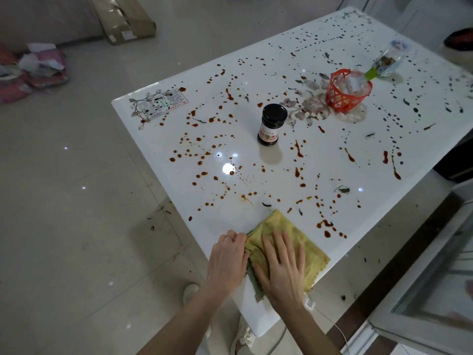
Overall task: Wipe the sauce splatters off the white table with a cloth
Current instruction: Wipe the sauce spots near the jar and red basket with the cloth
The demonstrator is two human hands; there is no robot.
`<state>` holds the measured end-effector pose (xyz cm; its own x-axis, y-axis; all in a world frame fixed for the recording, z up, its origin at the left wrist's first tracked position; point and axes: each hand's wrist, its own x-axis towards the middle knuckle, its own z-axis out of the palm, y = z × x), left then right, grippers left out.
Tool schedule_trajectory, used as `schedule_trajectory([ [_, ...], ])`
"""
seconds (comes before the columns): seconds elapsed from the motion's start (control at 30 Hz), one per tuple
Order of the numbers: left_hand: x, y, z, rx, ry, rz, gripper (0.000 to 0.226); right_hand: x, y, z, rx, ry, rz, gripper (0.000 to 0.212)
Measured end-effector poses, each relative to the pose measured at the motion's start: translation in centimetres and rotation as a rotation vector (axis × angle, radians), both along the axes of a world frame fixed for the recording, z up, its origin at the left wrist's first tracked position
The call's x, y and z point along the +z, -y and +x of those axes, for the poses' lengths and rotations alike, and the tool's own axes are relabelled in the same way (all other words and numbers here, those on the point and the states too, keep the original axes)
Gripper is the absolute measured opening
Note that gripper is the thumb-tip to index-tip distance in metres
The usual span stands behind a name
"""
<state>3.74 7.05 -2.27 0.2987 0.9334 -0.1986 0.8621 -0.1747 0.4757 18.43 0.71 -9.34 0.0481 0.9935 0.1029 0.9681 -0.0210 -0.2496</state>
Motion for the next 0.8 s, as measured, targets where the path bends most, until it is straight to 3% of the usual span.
schedule_trajectory([
  [0.17, -0.5, -0.1, -1.2, -0.003, 0.010, -0.026, 0.021, -0.1, -1.3, 2.2, 0.147, 0.127, -0.051, 0.077],
  [0.47, -1.1, -0.3, -4.0, 0.250, 0.125, 0.088, 0.020, 0.1, -3.4, -5.2, 0.167, 0.113, -0.136, 0.071],
  [0.57, -0.9, -0.7, -4.7, 0.265, 0.110, 0.111, 0.032, 0.2, -6.8, -5.0, 0.073, 0.104, -0.169, 0.067],
  [0.67, -0.9, -0.5, -5.2, 0.274, 0.116, 0.129, 0.031, 0.4, -5.8, -6.3, -0.011, 0.036, -0.179, 0.068],
  [0.8, -1.4, -0.1, -5.7, 0.274, 0.160, 0.101, 0.025, 1.0, -2.2, -5.1, 0.172, 0.052, -0.158, 0.070],
])
